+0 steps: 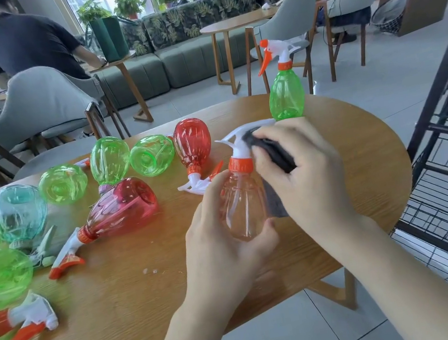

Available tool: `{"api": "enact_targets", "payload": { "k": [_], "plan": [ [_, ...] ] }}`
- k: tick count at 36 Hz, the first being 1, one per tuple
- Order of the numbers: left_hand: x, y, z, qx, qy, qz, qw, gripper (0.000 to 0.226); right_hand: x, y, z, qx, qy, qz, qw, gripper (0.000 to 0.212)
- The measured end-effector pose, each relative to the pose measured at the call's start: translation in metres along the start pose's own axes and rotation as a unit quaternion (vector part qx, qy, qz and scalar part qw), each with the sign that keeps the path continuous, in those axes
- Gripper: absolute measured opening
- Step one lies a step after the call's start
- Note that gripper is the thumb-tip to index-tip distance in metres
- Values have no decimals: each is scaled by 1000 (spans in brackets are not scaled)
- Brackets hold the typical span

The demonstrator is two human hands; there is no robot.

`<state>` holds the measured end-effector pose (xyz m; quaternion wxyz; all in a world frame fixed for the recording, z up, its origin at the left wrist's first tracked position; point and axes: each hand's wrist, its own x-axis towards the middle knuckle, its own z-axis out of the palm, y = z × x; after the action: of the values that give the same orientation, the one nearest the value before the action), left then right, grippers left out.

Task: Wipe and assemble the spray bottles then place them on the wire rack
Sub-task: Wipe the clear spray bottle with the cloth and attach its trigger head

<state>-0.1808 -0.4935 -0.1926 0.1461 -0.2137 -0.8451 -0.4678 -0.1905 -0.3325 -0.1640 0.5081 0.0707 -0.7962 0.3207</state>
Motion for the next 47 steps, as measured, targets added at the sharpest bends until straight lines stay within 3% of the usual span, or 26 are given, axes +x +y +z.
{"api": "enact_targets", "payload": {
  "k": [4, 13, 20, 26, 29, 33, 40, 45, 47],
  "plan": [
    [0, 0, 0, -11, -6, 0, 1000, 80, 3, 10, -5, -21, 31, 33, 999, 18],
    [3, -4, -3, -53, 14, -8, 998, 76, -21, 13, 2, -51, -21, 39, 998, 17],
    [-1, -5, -3, -29, 5, 9, 1000, 78, -9, 7, -2, -46, 19, -6, 999, 17],
    [1, -7, -7, -55, 21, -9, 998, 76, -22, 19, 2, -56, -24, 38, 997, 16],
    [2, -8, -11, -52, 6, -8, 999, 78, -16, 19, -5, 21, -3, 128, 992, 10],
    [4, -9, -14, -50, -22, -4, 999, 79, 4, 8, -13, 222, 48, 283, 932, 19],
    [5, -10, -13, -40, -34, 8, 999, 77, 9, -6, -4, 354, 26, 373, 857, 15],
    [4, -9, -14, -29, -41, 17, 999, 76, 4, -8, 0, 335, -6, 358, 871, 23],
    [3, -10, -14, -24, -42, 20, 999, 76, 1, -5, -2, 303, -25, 318, 898, 36]
  ]
}}
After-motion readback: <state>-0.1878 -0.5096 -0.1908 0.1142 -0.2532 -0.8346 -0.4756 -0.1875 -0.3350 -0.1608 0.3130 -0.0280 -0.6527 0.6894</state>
